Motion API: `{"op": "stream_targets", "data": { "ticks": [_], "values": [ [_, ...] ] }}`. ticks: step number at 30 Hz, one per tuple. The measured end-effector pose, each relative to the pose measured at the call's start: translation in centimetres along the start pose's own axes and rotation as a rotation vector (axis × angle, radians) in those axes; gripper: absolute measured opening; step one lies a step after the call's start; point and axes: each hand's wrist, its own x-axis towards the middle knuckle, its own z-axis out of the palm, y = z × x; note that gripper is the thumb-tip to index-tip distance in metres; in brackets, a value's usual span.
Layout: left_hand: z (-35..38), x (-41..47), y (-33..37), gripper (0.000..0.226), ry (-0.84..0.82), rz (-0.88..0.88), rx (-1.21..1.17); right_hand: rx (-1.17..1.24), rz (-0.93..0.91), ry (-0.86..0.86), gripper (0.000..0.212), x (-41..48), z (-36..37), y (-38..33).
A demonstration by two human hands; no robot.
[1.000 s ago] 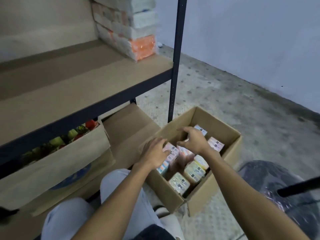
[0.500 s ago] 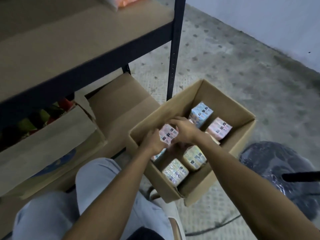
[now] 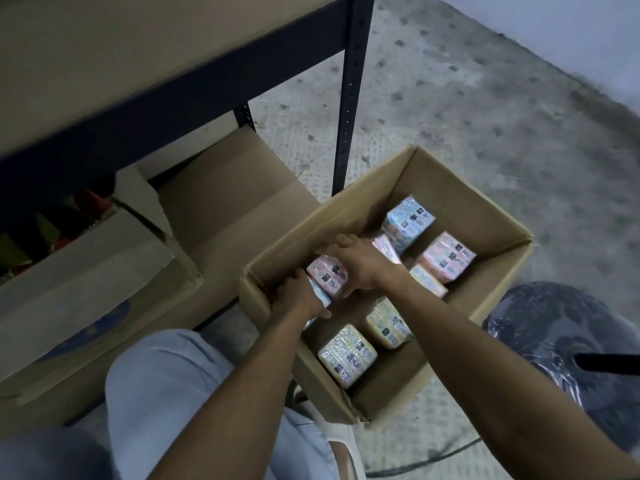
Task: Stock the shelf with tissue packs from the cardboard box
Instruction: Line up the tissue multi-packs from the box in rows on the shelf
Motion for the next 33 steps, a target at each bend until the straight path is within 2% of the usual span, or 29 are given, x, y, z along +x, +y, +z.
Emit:
{"op": "stream_targets", "data": {
  "ticks": [7, 12, 17, 28, 33],
  "values": [
    [-0.1, 0.2, 0.2, 0.102, 0.033, 0.024, -0.009, 0.041, 0.006, 0.049, 0.088, -0.3, -0.2, 0.6],
    [-0.8, -0.7, 0.5, 0.074, 0.103, 0.082, -0.037, 0.11, 0.03, 0.061, 0.087, -1.3, -0.5, 0.7],
    [-1.5, -2.0, 0.8, 0.063, 0.182, 0.166, -0.075, 0.17, 0.066, 0.095, 0.091, -2.7, -1.4, 0.7],
    [-6.4, -6.8, 0.0, 0.074, 0.312, 0.385, -0.106, 0.245, 0.071, 0.267, 0.091, -6.7, -6.5, -0.6],
    [-9.1, -9.9, -0.8, 0.068, 0.337, 0.463, -0.158, 0.217, 0.023, 0.337, 0.088, -9.5, -9.9, -2.7]
  ]
}}
